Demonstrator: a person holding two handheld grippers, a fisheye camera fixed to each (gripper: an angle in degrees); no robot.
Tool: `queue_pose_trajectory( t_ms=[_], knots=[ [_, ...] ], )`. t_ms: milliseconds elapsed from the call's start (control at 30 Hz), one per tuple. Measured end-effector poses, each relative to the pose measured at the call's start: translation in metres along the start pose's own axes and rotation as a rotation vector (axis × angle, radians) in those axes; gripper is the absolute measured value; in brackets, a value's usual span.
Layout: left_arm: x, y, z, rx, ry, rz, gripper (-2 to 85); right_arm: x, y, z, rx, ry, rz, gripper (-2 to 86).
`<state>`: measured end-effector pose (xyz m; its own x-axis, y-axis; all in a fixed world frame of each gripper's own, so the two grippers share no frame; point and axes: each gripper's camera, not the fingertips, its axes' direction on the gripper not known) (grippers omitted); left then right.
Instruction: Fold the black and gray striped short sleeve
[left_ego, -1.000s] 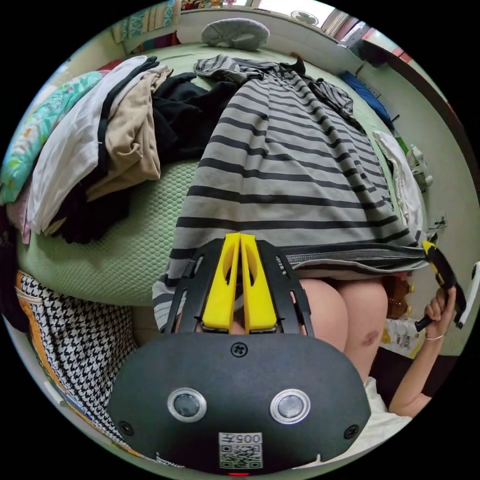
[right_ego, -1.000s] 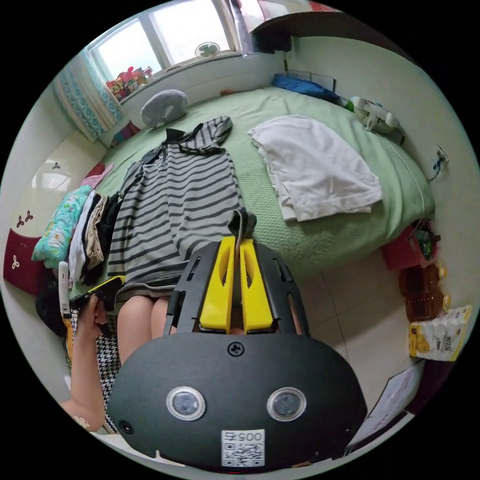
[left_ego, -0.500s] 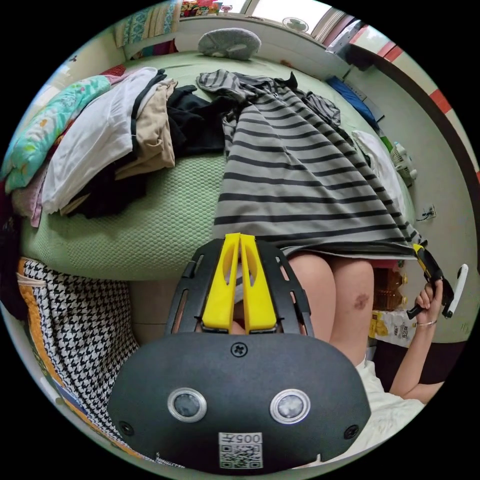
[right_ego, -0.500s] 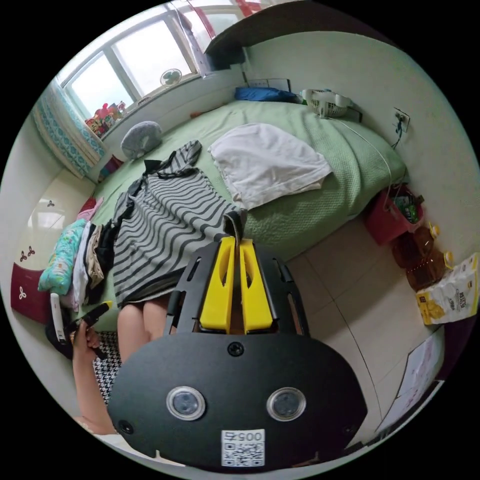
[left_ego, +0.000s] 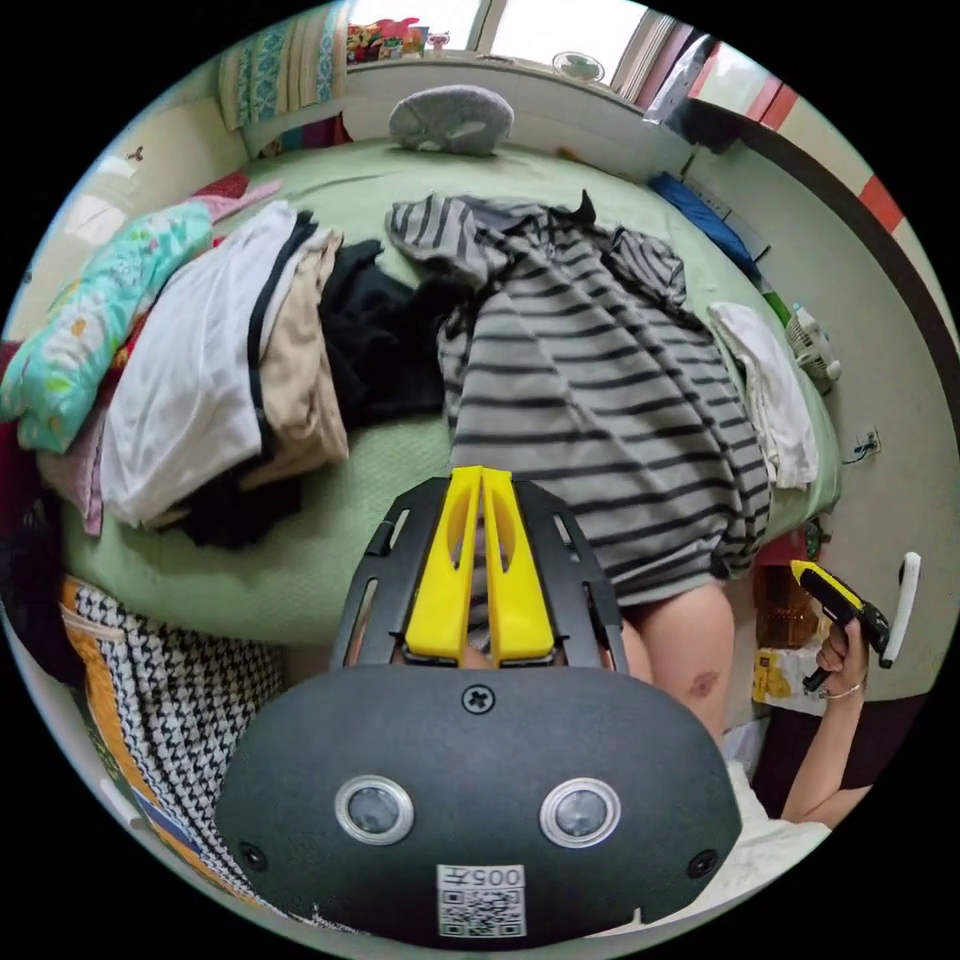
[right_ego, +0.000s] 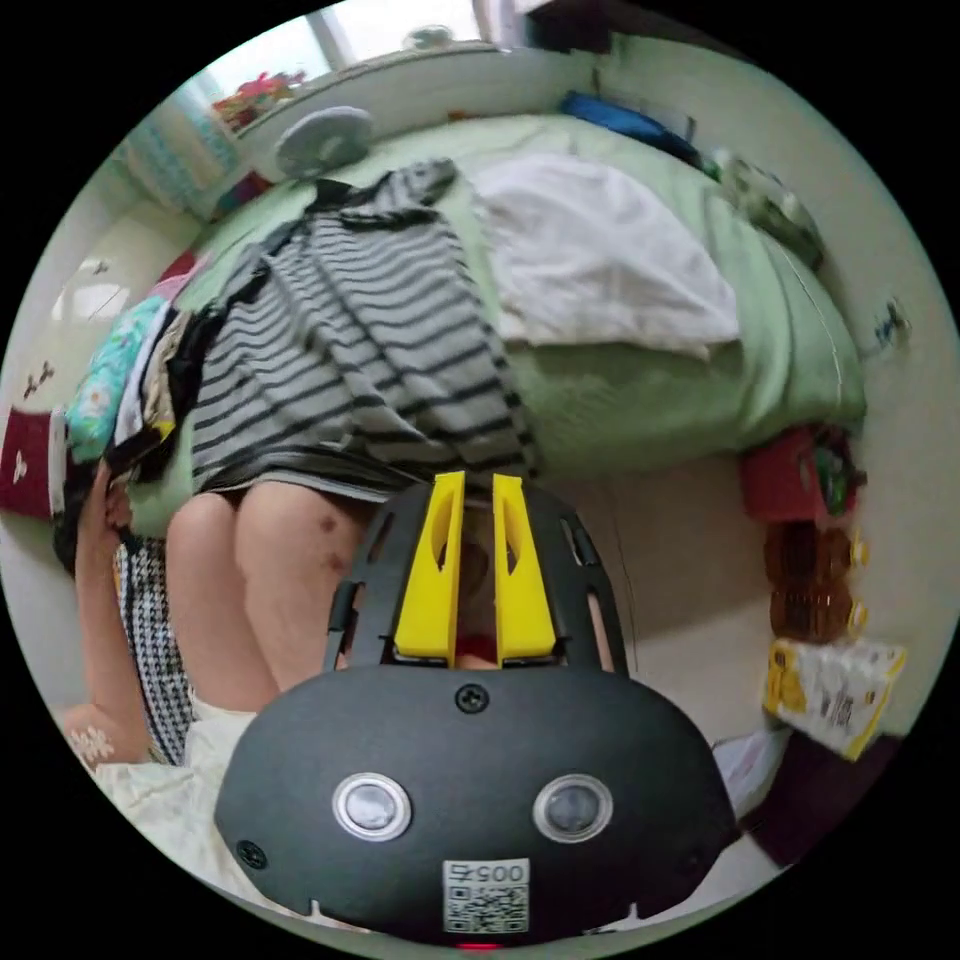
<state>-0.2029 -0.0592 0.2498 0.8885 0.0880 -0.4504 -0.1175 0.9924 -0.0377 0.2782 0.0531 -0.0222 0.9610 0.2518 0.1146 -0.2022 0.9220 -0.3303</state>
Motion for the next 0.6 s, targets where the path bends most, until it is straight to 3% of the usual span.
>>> queue_pose_trajectory(
  t_ms=[167, 433, 600],
  knots=[
    [0.039, -0.087, 0.009, 0.064, 0.037, 0.022, -0.4, -0.076, -0.102, 0.009, 0.151, -0.006, -0.145, 3.5],
    [0.064, -0.16, 0.06, 0.062, -0.025, 0.016, -0.5, -0.145, -0.26, 0.072, 0.157, -0.098, -0.36, 10.0],
    [0.071, -0.169, 0.074, 0.019, -0.073, 0.04, -0.5, -0.181, -0.35, 0.127, 0.133, 0.084, -0.402, 11.1]
  ],
)
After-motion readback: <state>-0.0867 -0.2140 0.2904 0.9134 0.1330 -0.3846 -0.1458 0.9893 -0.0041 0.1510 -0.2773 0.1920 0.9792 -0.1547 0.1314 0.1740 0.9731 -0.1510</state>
